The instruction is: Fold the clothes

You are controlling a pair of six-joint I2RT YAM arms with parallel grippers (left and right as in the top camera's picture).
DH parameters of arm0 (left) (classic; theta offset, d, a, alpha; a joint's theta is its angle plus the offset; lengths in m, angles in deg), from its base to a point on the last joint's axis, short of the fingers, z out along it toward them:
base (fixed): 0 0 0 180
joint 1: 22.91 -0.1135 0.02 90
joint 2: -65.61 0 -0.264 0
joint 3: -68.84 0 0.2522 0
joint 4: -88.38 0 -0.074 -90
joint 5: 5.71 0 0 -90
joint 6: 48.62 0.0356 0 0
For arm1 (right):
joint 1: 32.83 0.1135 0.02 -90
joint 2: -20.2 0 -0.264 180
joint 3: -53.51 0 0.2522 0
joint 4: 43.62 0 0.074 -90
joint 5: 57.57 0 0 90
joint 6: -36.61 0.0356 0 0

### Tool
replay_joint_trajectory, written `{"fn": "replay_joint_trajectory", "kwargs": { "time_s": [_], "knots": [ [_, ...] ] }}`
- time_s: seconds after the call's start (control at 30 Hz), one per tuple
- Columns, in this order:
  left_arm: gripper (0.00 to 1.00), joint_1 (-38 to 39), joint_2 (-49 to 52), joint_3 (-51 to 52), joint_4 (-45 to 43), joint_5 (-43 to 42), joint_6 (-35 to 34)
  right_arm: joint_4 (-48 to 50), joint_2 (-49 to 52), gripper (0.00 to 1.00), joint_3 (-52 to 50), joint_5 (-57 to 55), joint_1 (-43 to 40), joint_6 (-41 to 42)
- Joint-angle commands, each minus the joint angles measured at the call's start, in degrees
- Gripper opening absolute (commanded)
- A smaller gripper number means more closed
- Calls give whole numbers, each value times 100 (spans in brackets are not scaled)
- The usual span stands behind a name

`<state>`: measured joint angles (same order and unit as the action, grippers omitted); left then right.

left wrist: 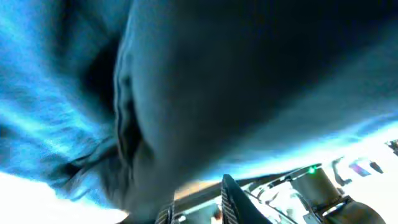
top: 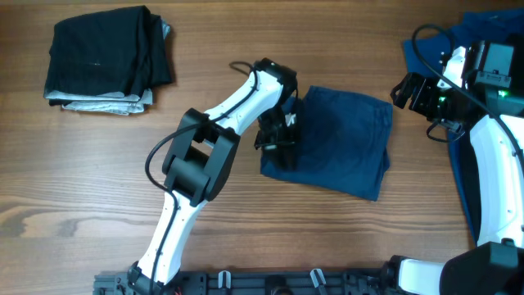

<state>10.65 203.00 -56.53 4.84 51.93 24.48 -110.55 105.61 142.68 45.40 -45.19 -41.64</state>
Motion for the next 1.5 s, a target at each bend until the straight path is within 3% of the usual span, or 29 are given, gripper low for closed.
{"fn": "replay_joint_trajectory", "kwargs": {
  "time_s": [0.0, 0.03, 0.07, 0.33, 0.53, 0.63, 0.87, 1.47],
  "knots": [
    [40, -138, -1113, -702, -221, 1563, -197, 0, 52, 100, -11, -98, 0, 39],
    [56, -136, -1255, -702, -476, 1895, -190, 0, 52, 100, -11, -98, 0, 39],
    [57, -136, -1303, -702, -717, 2090, -122, 0, 52, 100, -11, -98, 0, 37],
    [48, -116, -514, -553, -1869, 2129, 350, 0, 52, 100, -11, -98, 0, 39],
    [55, -116, -57, -553, -2503, 2081, 457, 0, 52, 100, -11, -98, 0, 39],
    [58, -118, -42, -553, -2597, 1670, 457, 0, 52, 100, -11, -98, 0, 39],
    [52, -190, -114, -616, -2815, 1674, 455, 0, 52, 100, -11, -98, 0, 35],
    [56, -17, -297, -647, -3025, 1676, 457, 0, 52, 100, -11, -98, 0, 37]
  ]
}}
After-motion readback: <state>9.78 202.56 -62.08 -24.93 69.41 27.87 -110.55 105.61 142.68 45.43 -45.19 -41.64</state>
